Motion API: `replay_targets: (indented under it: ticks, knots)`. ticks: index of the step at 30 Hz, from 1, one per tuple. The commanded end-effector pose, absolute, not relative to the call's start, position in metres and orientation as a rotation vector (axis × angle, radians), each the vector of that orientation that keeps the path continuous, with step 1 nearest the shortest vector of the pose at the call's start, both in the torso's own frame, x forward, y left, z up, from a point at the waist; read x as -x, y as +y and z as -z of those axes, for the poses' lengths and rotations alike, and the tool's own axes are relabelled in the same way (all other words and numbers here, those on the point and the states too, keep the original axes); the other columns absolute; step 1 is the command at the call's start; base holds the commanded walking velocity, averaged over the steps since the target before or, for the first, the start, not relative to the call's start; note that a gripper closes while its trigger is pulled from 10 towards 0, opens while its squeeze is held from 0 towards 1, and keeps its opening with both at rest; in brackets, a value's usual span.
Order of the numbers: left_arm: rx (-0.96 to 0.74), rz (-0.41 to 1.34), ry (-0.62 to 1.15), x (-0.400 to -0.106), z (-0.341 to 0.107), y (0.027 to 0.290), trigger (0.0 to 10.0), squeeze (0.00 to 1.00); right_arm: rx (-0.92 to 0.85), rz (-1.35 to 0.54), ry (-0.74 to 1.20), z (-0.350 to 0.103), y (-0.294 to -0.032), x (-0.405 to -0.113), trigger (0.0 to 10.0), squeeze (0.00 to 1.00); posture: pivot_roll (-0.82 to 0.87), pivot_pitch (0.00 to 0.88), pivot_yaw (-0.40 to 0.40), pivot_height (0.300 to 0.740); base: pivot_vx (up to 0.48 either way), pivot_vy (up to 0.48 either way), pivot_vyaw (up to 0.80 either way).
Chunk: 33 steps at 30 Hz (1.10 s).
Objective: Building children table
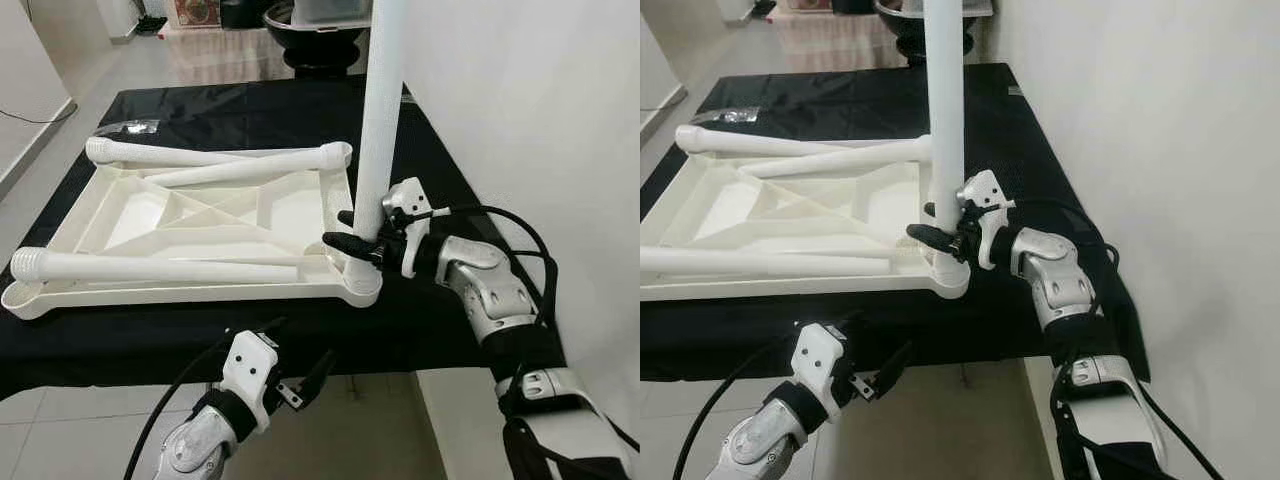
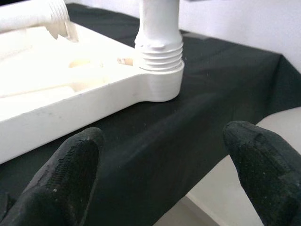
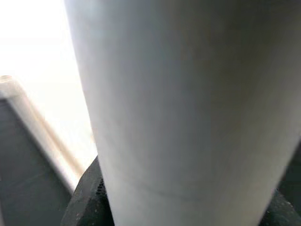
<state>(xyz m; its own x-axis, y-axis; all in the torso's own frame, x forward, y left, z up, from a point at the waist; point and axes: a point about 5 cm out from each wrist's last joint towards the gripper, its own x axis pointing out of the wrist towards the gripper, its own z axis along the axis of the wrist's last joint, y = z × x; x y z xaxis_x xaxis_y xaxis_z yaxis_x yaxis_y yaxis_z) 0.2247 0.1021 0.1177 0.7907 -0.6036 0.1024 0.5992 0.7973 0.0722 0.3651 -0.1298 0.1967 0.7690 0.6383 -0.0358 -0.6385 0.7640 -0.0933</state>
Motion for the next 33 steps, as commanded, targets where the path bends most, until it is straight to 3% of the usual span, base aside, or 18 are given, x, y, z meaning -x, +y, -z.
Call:
replay_targets:
  ticks: [1,2,4,10,11,13,14,16,17,18,21,22,23,25,26,28,33]
  knots:
    - [-0.021,0.638,-0.122,-0.223,-0.116,0.104,10.0,0.00,0.107,-0.428,0.183,-0.158,-0.146,-0.360,0.0,0.00,0.02,0.147,-0.026,0.740,0.000,0.000,0.00]
    - [-0.020,0.637,-0.123,-0.222,-0.116,0.104,10.0,0.00,0.107,-0.276,0.223,-0.146,-0.148,-0.353,0.0,0.00,0.02,0.147,-0.026,0.740,0.000,0.000,0.00]
    - [-0.021,0.634,-0.127,-0.223,-0.117,0.105,10.0,0.00,0.068,-0.194,0.270,-0.123,-0.132,-0.328,0.0,0.00,0.01,0.156,-0.011,0.740,0.000,0.000,0.00]
    - [-0.022,0.632,-0.127,-0.224,-0.116,0.106,10.0,0.00,0.037,-0.243,0.234,-0.127,-0.113,-0.332,0.0,0.00,0.02,0.150,-0.005,0.740,0.000,0.000,0.00]
    - [-0.021,0.632,-0.126,-0.225,-0.116,0.106,10.0,0.00,0.038,-0.262,0.217,-0.130,-0.108,-0.336,1.6,0.00,0.02,0.149,-0.006,0.740,0.000,0.000,0.00]
    - [-0.021,0.632,-0.126,-0.225,-0.116,0.106,10.0,0.00,0.038,-0.262,0.217,-0.130,-0.108,-0.336,1.6,0.00,0.02,0.149,-0.006,0.740,0.000,0.000,0.00]
    - [-0.020,0.630,-0.126,-0.225,-0.116,0.106,10.0,0.00,0.041,-0.275,0.195,-0.135,-0.103,-0.340,10.0,0.00,0.02,0.152,-0.006,0.740,0.000,0.000,0.00]
    - [-0.019,0.626,-0.127,-0.225,-0.116,0.106,10.0,0.00,0.034,-0.278,0.178,-0.140,-0.099,-0.343,10.0,0.00,0.02,0.151,-0.006,0.740,0.000,0.000,0.00]
    - [-0.018,0.622,-0.127,-0.226,-0.116,0.106,10.0,0.00,0.020,-0.303,0.159,-0.146,-0.096,-0.345,10.0,0.87,0.03,0.148,-0.008,0.740,0.000,0.000,0.00]
    - [-0.017,0.620,-0.128,-0.226,-0.116,0.106,10.0,0.00,-0.002,-0.342,0.129,-0.153,-0.094,-0.349,10.0,1.00,0.03,0.146,-0.013,0.740,0.000,0.000,0.00]
    - [-0.017,0.619,-0.127,-0.227,-0.115,0.106,10.0,0.00,-0.015,-0.430,0.092,-0.162,-0.090,-0.350,10.0,1.00,0.04,0.143,-0.016,0.740,0.000,0.000,0.00]
    - [-0.017,0.618,-0.127,-0.227,-0.115,0.106,10.0,0.00,-0.016,-0.453,0.085,-0.164,-0.088,-0.350,10.0,0.95,0.04,0.143,-0.016,0.740,0.000,0.000,0.00]
    - [-0.017,0.618,-0.127,-0.227,-0.114,0.105,10.0,0.00,-0.018,-0.546,0.059,-0.169,-0.087,-0.351,10.0,0.46,0.04,0.133,-0.018,0.740,0.000,0.000,0.00]
    - [-0.017,0.618,-0.127,-0.227,-0.114,0.105,10.0,0.00,-0.018,-0.546,0.059,-0.169,-0.087,-0.351,10.0,0.46,0.04,0.133,-0.018,0.740,0.000,0.000,0.00]
    - [-0.017,0.616,-0.126,-0.228,-0.114,0.105,10.0,0.00,-0.007,-0.651,0.028,-0.177,-0.087,-0.352,10.0,0.00,0.04,0.125,-0.021,0.740,0.000,0.000,0.00]
    - [-0.019,0.613,-0.126,-0.229,-0.112,0.104,10.0,0.00,0.061,-0.858,-0.035,-0.192,-0.090,-0.353,10.0,0.00,0.04,0.113,-0.024,0.740,0.000,0.000,0.00]
    - [-0.021,0.609,-0.127,-0.231,-0.111,0.103,10.0,0.00,0.116,-0.997,-0.054,-0.199,-0.094,-0.355,10.0,0.00,0.05,0.104,-0.027,0.740,0.000,0.000,0.00]
